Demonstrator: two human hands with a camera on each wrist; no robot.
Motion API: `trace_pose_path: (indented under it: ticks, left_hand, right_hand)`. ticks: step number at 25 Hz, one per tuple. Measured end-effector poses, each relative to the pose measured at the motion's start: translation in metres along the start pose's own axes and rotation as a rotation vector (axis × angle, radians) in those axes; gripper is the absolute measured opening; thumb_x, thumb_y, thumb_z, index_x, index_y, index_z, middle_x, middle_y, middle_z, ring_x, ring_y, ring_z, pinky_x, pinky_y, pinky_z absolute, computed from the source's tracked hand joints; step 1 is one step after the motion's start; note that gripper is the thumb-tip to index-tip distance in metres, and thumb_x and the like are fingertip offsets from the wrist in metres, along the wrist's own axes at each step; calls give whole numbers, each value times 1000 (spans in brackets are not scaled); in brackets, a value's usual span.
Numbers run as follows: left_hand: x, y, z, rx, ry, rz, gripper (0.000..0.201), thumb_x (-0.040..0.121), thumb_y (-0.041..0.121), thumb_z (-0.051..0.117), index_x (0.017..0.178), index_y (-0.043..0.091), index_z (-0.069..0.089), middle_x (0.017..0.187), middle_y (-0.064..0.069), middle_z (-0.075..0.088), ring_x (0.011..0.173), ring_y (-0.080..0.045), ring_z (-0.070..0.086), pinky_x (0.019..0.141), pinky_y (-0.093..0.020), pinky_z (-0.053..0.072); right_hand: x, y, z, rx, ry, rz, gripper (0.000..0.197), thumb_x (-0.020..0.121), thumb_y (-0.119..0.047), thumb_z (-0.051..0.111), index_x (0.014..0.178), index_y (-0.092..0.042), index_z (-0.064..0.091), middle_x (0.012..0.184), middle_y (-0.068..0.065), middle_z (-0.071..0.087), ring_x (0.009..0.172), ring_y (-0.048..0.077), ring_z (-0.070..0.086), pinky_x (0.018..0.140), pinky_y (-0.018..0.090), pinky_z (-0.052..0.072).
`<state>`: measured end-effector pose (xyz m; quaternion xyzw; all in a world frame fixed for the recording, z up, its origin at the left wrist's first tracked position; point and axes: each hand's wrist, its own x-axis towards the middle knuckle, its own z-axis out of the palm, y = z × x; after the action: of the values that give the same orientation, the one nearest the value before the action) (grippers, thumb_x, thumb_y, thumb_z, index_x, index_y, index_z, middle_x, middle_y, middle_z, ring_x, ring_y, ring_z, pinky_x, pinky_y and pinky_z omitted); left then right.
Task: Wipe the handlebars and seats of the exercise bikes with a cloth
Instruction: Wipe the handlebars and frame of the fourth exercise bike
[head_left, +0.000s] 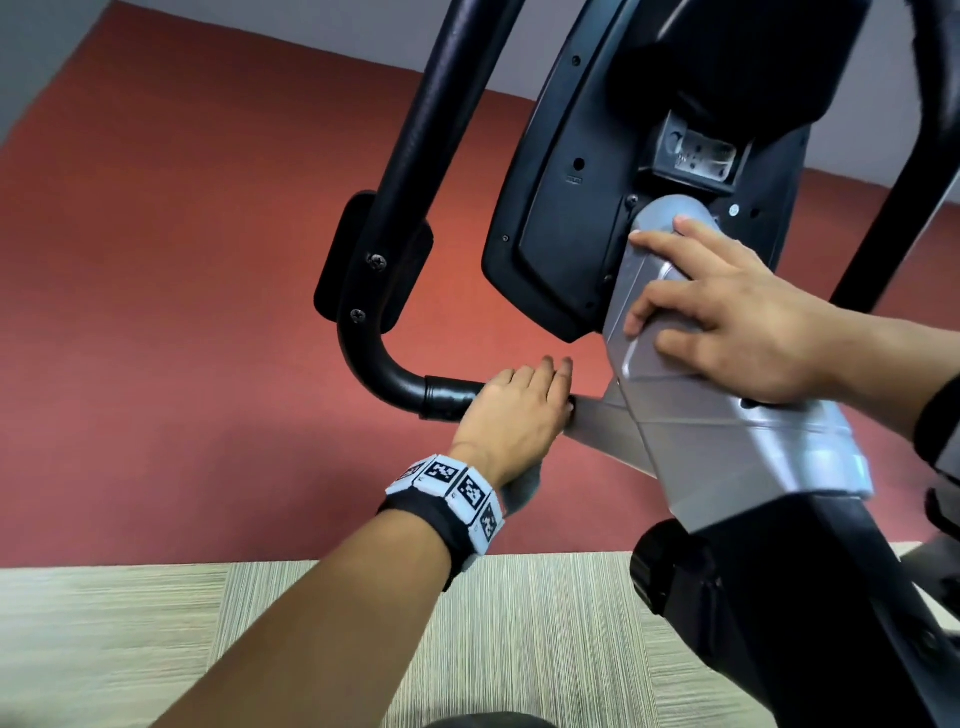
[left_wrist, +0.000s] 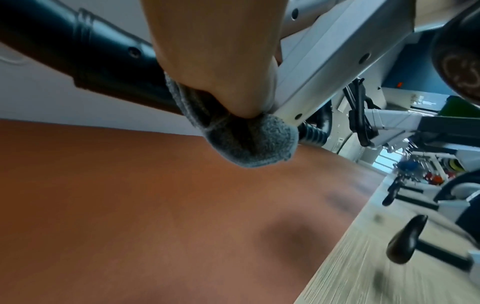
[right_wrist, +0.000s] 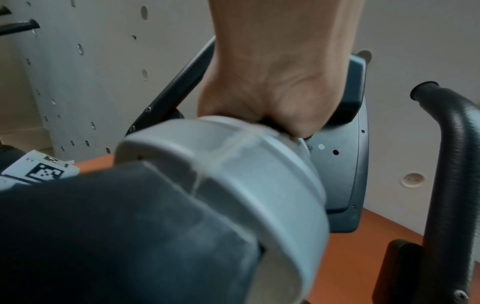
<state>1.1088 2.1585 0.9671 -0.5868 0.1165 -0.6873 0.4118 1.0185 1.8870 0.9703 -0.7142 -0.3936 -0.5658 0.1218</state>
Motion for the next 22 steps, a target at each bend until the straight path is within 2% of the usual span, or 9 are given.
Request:
trace_pose_path:
  ticks: [3, 5, 8, 10, 12, 15, 18, 19, 22]
  left_hand:
    - [-18, -30, -8, 37, 19, 140, 57, 105, 37, 33, 145, 0, 49, 133, -19, 62, 103, -31, 65, 92, -42, 53]
    - [-32, -47, -18, 85, 37, 146, 57, 106, 39, 34, 145, 0, 49, 132, -18, 62, 103, -31, 64, 95, -42, 52]
    - [-23, -27, -14, 89, 18, -21, 54, 106, 37, 34, 141, -2, 51, 125, -20, 64, 97, -34, 64, 93, -45, 52]
    - [-5, -5, -3, 38, -25, -85, 53, 104, 35, 36, 137, -3, 54, 119, -20, 65, 92, -35, 65, 83, -45, 54]
    - [-1, -1, 1, 26, -32, 16, 52, 103, 31, 36, 138, -4, 52, 124, -21, 64, 97, -36, 65, 81, -45, 54]
    - [-13, -22, -1, 124, 5, 275, 46, 107, 25, 35, 145, 0, 43, 139, -16, 57, 113, -33, 59, 94, -45, 51]
    - [-10, -17, -5, 50, -6, 160, 51, 99, 33, 38, 135, 1, 56, 128, -15, 65, 92, -33, 67, 82, -42, 55]
    - [-8, -16, -7, 13, -14, 134, 54, 98, 36, 37, 133, 1, 58, 126, -16, 66, 93, -33, 68, 83, -42, 55]
    - [-33, -41, -21, 81, -42, 186, 56, 102, 39, 36, 144, 2, 47, 142, -18, 56, 119, -36, 59, 107, -45, 45]
  right_hand:
    - [1, 0, 0, 21, -10, -14, 22, 88, -27, 53, 101, -40, 66, 168, -11, 16, 156, 11, -7, 124, 34, -3]
    - [3, 0, -1, 12, 0, -10, 22, 92, -20, 58, 103, -37, 68, 168, -11, 16, 156, 10, -7, 125, 35, -3]
    - [1, 1, 1, 8, 2, 0, 23, 91, -22, 57, 107, -34, 69, 168, -12, 15, 156, 10, -7, 126, 37, -3]
    - [1, 2, 1, 13, 4, -6, 26, 89, -25, 54, 108, -33, 69, 168, -12, 16, 156, 9, -7, 126, 36, -3]
    - [2, 0, 0, 18, 9, -5, 27, 88, -24, 54, 108, -33, 69, 168, -12, 16, 156, 9, -6, 126, 36, -2]
    - [2, 2, 1, 23, 9, -6, 30, 85, -26, 53, 108, -33, 70, 168, -12, 17, 156, 10, -5, 127, 38, -1]
    - [2, 4, 1, 36, 19, -20, 30, 84, -27, 52, 107, -33, 70, 167, -12, 18, 156, 10, -4, 125, 34, -1]
    - [1, 5, 1, 39, 23, -25, 29, 85, -26, 53, 107, -33, 70, 167, -12, 19, 156, 10, -4, 124, 31, -2]
    - [4, 7, 2, 41, 24, -28, 25, 90, -19, 59, 107, -32, 70, 167, -13, 18, 155, 8, -4, 119, 23, -4]
